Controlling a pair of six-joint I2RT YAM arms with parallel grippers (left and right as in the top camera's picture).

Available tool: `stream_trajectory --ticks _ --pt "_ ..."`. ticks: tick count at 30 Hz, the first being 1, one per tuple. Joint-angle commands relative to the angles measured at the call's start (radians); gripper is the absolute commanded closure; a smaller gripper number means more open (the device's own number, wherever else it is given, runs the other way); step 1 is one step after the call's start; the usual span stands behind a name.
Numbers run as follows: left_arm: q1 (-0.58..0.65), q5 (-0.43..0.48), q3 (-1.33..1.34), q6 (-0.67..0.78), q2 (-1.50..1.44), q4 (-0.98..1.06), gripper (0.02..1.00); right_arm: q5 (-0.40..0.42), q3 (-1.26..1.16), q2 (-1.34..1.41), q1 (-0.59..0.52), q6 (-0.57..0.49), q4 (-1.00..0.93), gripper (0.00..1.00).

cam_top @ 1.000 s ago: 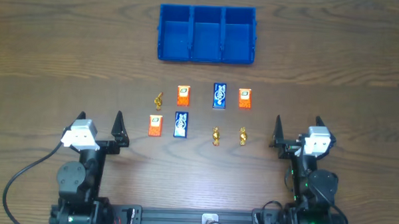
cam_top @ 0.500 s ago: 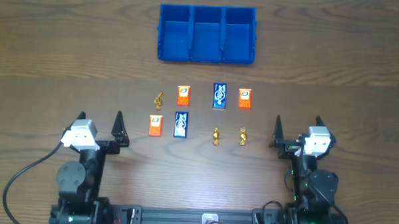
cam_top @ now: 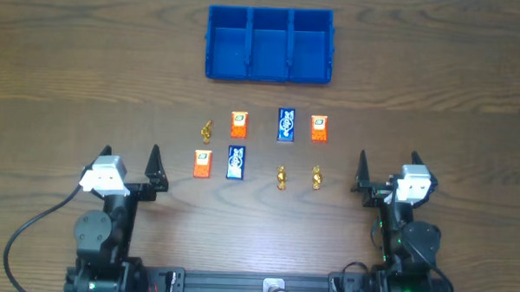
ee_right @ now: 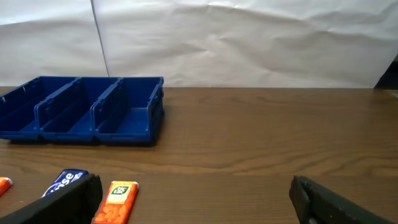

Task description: Sort Candies Into Trays

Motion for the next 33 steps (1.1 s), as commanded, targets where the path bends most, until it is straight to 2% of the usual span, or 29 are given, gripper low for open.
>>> stream_trajectory --ticks 1,6,8,10,16,26,33 --pt "0.004 -0.013 -0.015 0.003 -0.006 -0.034 0.020 -0.009 0.001 -0.008 -0.003 -0.015 -0.010 0.003" --pt "-0.029 0.028 0.096 -0.051 0.058 -0.127 0.018 -0.009 0.001 -0.008 -0.003 -0.015 -0.010 0.003" --pt "-0.052 0.099 0.264 -0.051 0.201 -0.242 0.018 -0.009 0.001 -0.008 -0.003 -0.015 -0.010 0.003" --pt "-0.073 0.132 0.402 -0.051 0.336 -0.349 0.018 -0.009 0.001 -0.008 -0.003 -0.015 -0.010 0.003" --pt "-0.161 0.134 0.723 -0.108 0.754 -0.621 0.018 -0.009 0.001 -0.008 -0.003 -0.015 -0.010 0.003" --pt "-0.357 -0.037 0.795 -0.299 1.271 -0.647 0.018 -0.009 0.001 -0.008 -0.003 -0.015 -0.010 0.003" --pt "-0.418 -0.065 0.795 -0.340 1.485 -0.562 0.018 -0.009 0.001 -0.008 -0.003 -0.015 -0.010 0.003"
